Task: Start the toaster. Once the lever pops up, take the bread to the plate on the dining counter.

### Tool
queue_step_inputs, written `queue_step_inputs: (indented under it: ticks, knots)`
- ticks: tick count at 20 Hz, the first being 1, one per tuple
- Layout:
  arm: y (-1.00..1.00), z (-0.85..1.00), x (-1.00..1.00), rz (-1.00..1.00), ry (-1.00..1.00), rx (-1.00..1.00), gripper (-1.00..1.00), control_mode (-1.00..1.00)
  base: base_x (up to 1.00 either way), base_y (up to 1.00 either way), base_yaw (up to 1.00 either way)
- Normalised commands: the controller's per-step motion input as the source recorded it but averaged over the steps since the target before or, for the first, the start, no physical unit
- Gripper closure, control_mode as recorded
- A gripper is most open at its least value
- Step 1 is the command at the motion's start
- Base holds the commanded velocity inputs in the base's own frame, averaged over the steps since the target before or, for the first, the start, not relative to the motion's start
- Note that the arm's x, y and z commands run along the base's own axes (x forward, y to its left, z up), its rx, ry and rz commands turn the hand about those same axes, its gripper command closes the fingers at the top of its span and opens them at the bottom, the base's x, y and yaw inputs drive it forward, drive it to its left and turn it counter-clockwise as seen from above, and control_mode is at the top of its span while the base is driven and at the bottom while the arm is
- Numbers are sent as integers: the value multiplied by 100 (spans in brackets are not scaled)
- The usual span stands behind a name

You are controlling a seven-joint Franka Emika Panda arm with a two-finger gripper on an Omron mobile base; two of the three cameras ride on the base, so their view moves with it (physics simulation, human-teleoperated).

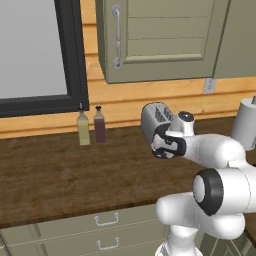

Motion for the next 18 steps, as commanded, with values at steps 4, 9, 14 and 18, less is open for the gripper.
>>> queue_step_inputs:
  ticks: [4,9,14,18]
  knots:
    - [0,-54,-37,-1,-3,0,-100,-100,0,0,0]
    - [0,78,-89,-6,-32,9,-100,-100,0,0,0]
    - [0,100,-37,-8,-16,15,-100,-100,0,0,0]
    - [0,100,-8,-9,2,10,-100,-100,0,0,0]
